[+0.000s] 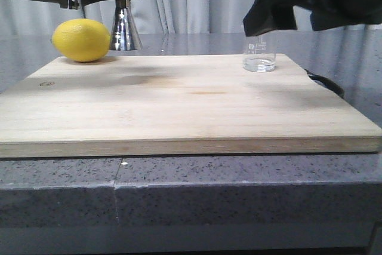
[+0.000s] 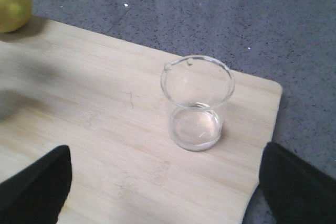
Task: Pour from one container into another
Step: 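Lower the beaker onto the board, open and lift the right gripper, then lower the jigger onto the board with the left gripper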
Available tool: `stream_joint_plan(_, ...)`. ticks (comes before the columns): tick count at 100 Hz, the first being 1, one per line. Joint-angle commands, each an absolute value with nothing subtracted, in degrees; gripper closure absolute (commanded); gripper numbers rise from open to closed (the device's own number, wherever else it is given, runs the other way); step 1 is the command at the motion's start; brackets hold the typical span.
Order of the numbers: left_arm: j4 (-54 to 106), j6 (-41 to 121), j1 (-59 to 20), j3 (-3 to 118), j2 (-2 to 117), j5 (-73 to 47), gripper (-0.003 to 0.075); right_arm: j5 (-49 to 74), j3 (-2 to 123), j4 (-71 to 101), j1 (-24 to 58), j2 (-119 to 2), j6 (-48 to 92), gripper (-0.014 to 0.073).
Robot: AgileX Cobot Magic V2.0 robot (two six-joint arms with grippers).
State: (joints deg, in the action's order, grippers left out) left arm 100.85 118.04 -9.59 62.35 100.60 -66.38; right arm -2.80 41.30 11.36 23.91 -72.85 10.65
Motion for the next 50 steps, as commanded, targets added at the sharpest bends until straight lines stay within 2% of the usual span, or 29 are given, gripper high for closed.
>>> stream_joint_plan(1,105.5,118.2,-9.9,64.1,98.3,-72.7,0.0499,-2.0,42.5,10.3,23.9,-67.1,11.4,-0.0059)
stream_joint_plan(50,105.5,118.2,-9.9,64.1,98.3,-72.7,0.0499,12.4,42.5,8.9,23.9,-51.1,11.4,-0.0059)
